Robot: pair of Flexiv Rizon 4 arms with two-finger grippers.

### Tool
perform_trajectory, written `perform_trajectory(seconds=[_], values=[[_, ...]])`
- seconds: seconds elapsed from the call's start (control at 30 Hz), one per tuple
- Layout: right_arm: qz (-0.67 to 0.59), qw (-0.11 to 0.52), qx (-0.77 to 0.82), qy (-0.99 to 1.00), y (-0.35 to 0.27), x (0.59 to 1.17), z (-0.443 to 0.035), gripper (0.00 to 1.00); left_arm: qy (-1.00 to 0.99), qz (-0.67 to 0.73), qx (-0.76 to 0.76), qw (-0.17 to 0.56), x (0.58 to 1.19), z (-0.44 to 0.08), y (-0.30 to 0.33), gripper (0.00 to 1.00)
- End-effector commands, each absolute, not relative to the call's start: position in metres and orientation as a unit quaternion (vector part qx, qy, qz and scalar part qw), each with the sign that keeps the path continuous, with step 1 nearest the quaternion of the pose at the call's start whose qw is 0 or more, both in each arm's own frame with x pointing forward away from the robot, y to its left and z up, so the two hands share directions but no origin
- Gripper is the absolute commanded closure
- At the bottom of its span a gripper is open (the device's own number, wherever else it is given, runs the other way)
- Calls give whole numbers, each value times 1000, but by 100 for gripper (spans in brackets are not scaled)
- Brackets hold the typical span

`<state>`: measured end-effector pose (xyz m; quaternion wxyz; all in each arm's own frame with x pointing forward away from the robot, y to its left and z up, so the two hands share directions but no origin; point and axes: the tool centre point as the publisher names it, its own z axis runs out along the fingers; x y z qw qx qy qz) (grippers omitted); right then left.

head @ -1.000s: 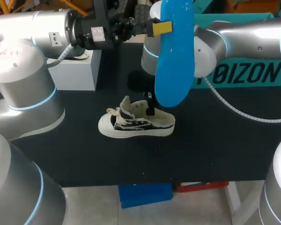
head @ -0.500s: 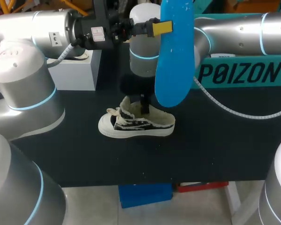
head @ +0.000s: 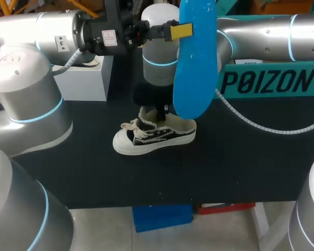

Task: Take the shoe out of the shoebox, open the shoe tongue, remove and reinsert the insole, then place the shoe into the shoebox

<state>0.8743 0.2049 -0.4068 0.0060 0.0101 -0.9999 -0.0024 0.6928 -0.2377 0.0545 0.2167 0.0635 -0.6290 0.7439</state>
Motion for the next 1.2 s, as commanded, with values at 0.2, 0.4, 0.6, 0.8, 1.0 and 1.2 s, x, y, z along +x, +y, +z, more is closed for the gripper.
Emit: perform_trajectory(seconds=[0.2, 0.4, 0.6, 0.8, 1.0, 1.2], values=[[-9, 1, -19, -1000, 202, 874, -389, 100, -629, 745, 65, 215, 692, 54, -239, 100], [-48, -9, -162, -986, 179, 881, -328, 100, -629, 745, 65, 215, 692, 54, -239, 100], [-58, -3, -372, -926, 158, 884, -304, 100, -629, 745, 65, 215, 692, 54, -239, 100], [-48, -34, -546, -836, 148, 880, -298, 100, -629, 745, 65, 215, 692, 54, -239, 100], [-16, -71, -610, -789, 150, 874, -306, 100, -629, 745, 65, 215, 692, 54, -239, 100], [13, -83, -636, -767, 158, 868, -313, 100, -629, 745, 65, 215, 692, 54, -239, 100]])
